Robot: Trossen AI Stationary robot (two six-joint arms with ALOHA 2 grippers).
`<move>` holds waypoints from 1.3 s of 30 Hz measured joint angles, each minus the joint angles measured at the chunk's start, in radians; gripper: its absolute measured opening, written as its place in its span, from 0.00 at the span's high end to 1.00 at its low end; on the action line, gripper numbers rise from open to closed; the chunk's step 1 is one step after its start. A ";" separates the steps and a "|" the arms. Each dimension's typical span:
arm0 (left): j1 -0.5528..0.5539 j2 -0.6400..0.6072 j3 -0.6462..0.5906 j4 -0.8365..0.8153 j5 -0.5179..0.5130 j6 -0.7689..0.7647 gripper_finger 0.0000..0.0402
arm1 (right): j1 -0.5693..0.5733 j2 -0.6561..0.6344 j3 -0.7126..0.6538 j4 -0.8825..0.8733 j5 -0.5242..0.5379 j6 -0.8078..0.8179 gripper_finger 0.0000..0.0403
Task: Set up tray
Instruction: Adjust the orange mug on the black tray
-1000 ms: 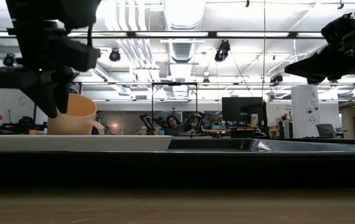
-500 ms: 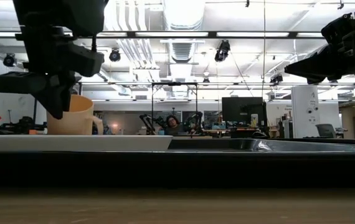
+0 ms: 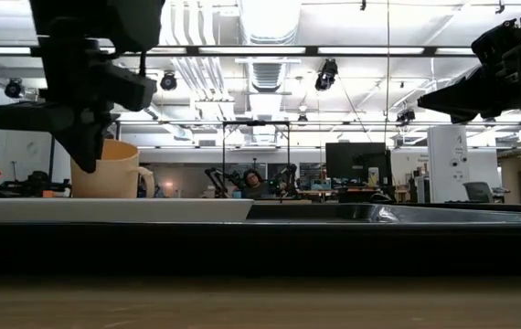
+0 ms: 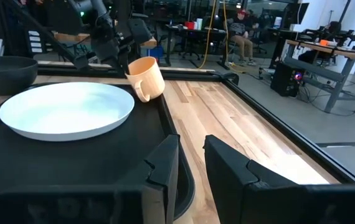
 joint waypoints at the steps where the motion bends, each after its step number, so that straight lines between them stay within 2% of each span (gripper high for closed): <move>1: 0.006 0.000 0.006 0.000 0.008 0.003 1.00 | 0.000 0.000 0.000 0.000 0.000 0.000 0.83; 10: 0.082 0.000 0.099 0.000 0.111 0.049 1.00 | 0.000 0.000 0.000 0.000 0.000 0.000 0.83; 16: 0.119 0.000 0.131 -0.021 0.115 0.048 1.00 | 0.000 0.000 0.000 0.000 0.000 0.000 0.83; 28: 0.162 0.000 0.118 -0.027 0.252 -0.098 1.00 | 0.000 0.000 0.000 0.000 0.000 0.000 0.83; 39: 0.163 0.000 0.117 -0.022 0.259 -0.199 1.00 | 0.000 0.000 0.000 0.000 0.000 0.000 0.83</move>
